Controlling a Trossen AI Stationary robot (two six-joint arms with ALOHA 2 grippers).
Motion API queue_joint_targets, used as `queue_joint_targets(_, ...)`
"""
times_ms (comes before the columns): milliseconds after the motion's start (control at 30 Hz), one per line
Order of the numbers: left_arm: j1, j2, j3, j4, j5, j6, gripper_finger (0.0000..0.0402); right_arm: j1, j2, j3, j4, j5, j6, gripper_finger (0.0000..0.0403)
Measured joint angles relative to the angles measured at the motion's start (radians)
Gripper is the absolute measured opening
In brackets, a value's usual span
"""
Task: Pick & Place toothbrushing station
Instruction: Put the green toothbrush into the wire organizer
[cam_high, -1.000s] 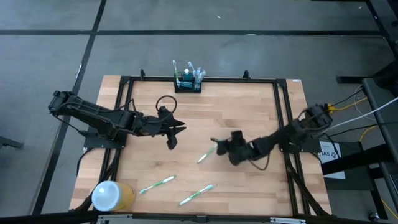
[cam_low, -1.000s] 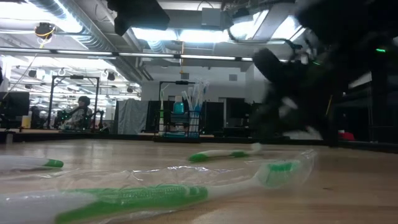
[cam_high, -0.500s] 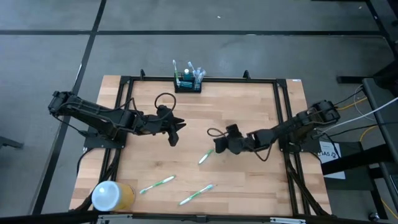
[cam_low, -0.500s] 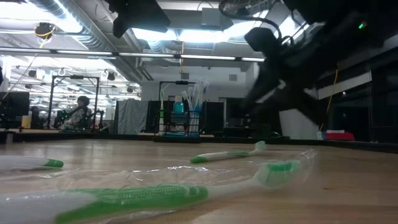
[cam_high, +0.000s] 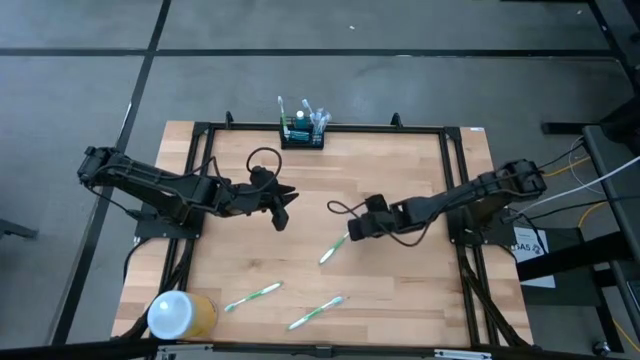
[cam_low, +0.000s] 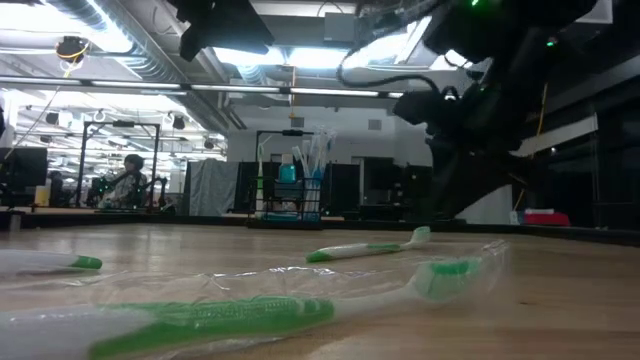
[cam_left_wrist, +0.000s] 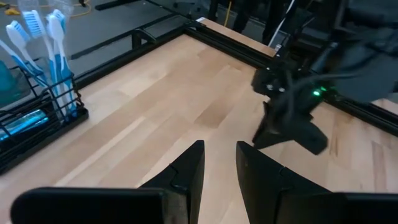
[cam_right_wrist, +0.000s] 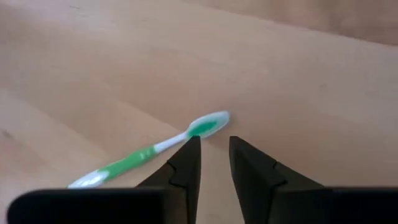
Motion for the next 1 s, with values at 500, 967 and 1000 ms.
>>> queue_joint_targets(500,-0.001,0.0,0.0,0.0,0.008,0.037,0.0088,-0.067,0.063,-0.001,0.049,-0.14,0.016,0.0109)
queue_joint_targets(967,-0.001,-0.021,0.0,-0.001,0.01,0.056,0.0088,-0.115,0.365,0.308,0.12,-0.162,-0.181,0.011)
queue_joint_targets(1000,-0.001,-0.024,0.0,-0.007,0.01,0.055,0.0088,-0.119,0.384,0.333,0.119,-0.162,-0.205,0.011)
